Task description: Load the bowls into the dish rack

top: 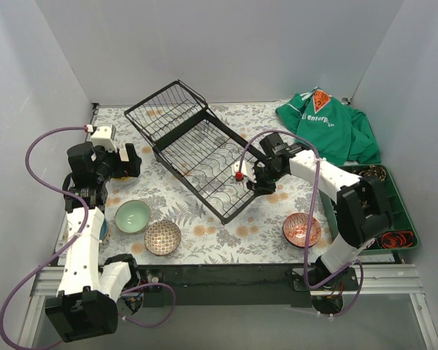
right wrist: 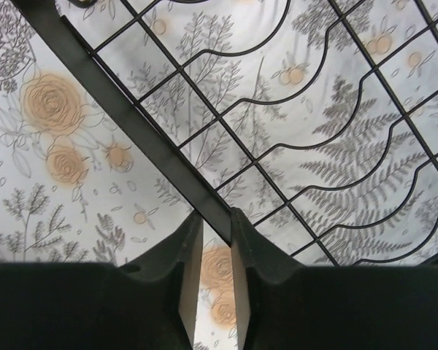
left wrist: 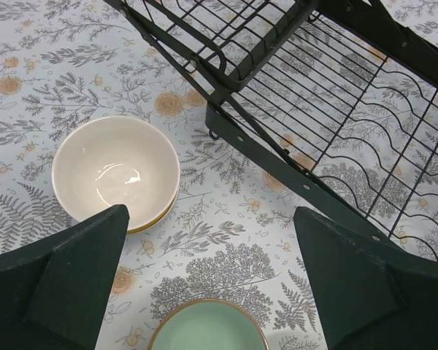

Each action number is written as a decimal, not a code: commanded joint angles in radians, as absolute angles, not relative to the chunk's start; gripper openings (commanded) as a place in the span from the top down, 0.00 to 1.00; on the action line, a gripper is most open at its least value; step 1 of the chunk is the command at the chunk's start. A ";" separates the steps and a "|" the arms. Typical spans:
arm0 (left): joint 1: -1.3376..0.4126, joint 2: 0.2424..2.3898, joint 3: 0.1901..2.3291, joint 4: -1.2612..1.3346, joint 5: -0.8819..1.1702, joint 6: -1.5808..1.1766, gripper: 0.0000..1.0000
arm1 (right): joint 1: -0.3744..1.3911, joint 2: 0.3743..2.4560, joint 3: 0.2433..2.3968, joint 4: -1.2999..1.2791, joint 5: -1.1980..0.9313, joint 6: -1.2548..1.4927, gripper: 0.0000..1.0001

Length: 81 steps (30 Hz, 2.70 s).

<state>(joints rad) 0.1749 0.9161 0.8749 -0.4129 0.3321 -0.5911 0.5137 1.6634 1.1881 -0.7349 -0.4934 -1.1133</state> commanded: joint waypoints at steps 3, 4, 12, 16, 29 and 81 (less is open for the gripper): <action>0.179 0.910 0.890 -0.365 0.360 -0.598 0.02 | 0.529 1.660 1.167 -0.824 -0.393 -1.081 0.65; 0.179 0.911 0.891 -0.364 0.359 -0.595 0.02 | 0.531 1.684 1.186 -0.824 -0.390 -1.092 0.64; 0.179 0.919 0.902 -0.351 0.357 -0.597 0.02 | 0.558 1.775 1.250 -0.815 -0.364 -1.091 0.71; 0.181 0.923 0.910 -0.351 0.364 -0.601 0.02 | 0.563 1.770 1.258 -0.763 -0.362 -0.933 0.96; 0.181 0.992 0.920 -0.316 0.396 -0.543 0.02 | 0.586 1.480 0.994 -0.575 -0.267 -0.514 0.99; 0.137 0.944 1.081 -0.922 0.664 -0.025 0.05 | 0.584 1.275 1.213 -0.673 -0.166 -0.224 0.01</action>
